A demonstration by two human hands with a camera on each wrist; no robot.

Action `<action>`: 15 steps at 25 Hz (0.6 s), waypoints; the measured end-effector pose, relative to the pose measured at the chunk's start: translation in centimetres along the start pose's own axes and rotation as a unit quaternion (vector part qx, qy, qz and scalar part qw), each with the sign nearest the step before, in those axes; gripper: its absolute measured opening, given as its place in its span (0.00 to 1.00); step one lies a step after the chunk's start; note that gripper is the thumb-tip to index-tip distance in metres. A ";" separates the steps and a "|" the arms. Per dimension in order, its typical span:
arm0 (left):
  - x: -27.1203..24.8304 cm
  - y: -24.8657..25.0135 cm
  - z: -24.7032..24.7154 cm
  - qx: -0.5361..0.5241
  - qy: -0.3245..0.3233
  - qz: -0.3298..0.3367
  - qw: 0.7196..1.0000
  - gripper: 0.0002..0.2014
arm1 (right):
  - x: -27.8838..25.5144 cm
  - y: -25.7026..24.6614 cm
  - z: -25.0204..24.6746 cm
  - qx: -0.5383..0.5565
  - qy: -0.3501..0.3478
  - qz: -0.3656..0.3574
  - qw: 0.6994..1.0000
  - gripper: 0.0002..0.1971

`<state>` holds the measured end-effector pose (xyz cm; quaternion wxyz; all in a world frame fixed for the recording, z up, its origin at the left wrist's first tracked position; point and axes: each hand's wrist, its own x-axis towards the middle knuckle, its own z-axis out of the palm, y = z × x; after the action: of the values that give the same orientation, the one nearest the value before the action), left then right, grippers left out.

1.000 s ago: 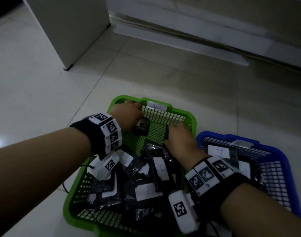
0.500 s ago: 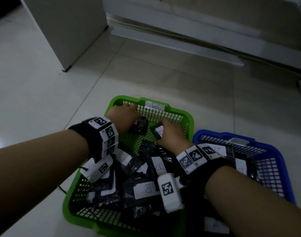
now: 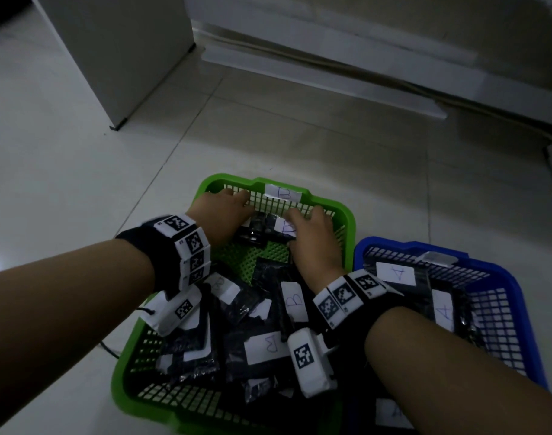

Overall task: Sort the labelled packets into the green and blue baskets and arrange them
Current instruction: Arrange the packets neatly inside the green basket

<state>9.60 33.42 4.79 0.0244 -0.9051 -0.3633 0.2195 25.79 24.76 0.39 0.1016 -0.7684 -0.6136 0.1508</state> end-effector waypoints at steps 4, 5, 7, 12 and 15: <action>0.0 -0.2 0.1 0.000 -0.012 -0.002 1.000 0.20 | 0.1 0.6 0.0 0.036 -0.057 0.001 0.998 0.17; 0.1 -0.1 0.1 0.000 -0.018 -0.007 1.000 0.20 | 0.0 0.7 -0.2 0.042 -0.066 0.003 0.997 0.19; 0.2 -0.1 0.1 -0.002 -0.008 -0.012 1.000 0.22 | -0.1 0.9 -0.6 0.037 -0.070 0.011 0.997 0.21; 0.8 0.3 0.8 -0.024 0.037 0.210 0.977 0.29 | -1.2 0.7 -2.6 -0.014 -0.110 -0.038 0.993 0.08; 0.7 0.6 1.2 0.001 0.000 0.221 0.975 0.31 | -1.5 1.0 -3.3 -0.168 -0.183 -0.129 0.960 0.16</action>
<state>9.97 33.35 3.31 -0.0240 -0.9631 -0.1542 0.2195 27.60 23.13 3.32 -0.1242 -0.6480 -0.7323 0.1688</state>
